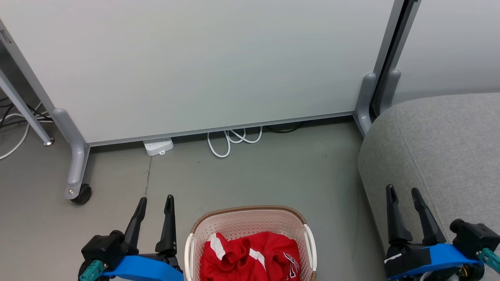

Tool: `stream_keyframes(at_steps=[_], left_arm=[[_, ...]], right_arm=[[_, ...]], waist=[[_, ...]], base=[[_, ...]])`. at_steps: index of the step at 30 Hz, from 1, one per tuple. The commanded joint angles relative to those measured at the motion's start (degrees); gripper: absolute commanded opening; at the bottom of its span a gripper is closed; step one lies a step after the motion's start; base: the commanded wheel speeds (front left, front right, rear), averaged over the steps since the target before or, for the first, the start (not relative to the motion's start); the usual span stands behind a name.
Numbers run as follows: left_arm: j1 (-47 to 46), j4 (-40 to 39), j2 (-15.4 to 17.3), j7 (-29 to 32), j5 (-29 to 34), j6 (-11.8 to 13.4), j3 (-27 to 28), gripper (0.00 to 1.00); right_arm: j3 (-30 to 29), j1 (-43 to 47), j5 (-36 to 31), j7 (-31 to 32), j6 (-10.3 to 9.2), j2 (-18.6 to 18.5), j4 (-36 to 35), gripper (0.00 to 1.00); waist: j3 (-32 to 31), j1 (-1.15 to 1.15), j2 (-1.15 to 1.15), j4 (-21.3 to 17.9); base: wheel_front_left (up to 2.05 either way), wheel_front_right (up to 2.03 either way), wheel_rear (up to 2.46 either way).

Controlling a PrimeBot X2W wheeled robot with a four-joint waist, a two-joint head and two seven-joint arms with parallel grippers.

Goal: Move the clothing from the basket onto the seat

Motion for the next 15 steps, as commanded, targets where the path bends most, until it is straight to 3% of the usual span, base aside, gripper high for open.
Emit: stream_keyframes(at_steps=[1,15], left_arm=[[-1.04,-0.43,0.40,-0.53,1.16,0.40,-0.20,1.00],[-0.89,-0.06,0.43,-2.10,6.24,0.97,-1.49,1.00]], right_arm=[[0.22,0.47,-1.42,-0.46,0.13,-0.32,-0.54,1.00],[0.37,0.93,-7.16,-1.67,0.13,-0.35,-1.03,1.00]], waist=[[-0.01,0.00,0.00,-0.02],[0.00,0.00,0.00,-0.04]], base=[[0.00,0.00,0.00],[0.00,0.00,0.00]])
